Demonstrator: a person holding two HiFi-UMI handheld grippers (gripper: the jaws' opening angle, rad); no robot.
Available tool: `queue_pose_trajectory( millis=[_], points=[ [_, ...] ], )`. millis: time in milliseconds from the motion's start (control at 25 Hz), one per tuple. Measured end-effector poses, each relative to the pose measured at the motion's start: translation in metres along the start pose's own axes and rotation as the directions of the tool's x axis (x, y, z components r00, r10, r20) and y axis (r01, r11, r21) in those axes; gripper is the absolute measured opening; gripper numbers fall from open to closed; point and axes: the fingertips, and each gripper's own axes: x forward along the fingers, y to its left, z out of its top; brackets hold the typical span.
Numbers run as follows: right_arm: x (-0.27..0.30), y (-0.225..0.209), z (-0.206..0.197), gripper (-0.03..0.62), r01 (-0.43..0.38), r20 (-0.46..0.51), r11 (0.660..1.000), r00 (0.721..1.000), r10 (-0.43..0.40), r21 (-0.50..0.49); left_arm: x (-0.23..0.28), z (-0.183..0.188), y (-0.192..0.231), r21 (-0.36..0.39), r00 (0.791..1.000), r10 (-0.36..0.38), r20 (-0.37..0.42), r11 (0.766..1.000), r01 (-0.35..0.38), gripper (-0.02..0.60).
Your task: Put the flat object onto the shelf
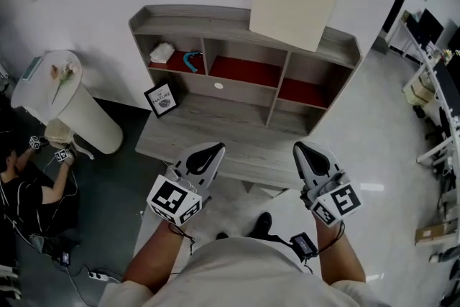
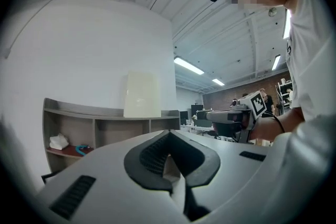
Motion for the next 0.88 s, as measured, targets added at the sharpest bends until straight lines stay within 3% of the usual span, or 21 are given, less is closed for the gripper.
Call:
queue_pose_trajectory(
  millis=[200,520,880],
  points=[
    [-0.015,0.047,-0.010,0.020,0.036,-0.048,0.999,0.998,-0.038,-0.037,-0.036,-0.015,-0.007,-0.021,1.000,-0.020,-0.009,1.000,0.019,0.012],
    [-0.059,0.065,-0.022,0.020,0.151,-0.040,0.989,0.988,-0.151,-0.002,-0.056,-0.026,-0.050,-0.029,0.998,-0.059,-0.013,0.998,0.059,0.012],
    [-0.111,0.081,-0.039,0.020,0.069,-0.052,0.997,0.996,-0.068,0.024,-0.059,-0.021,-0.110,-0.036,1.000,-0.026,-0.002,0.999,0.025,0.012]
  ],
)
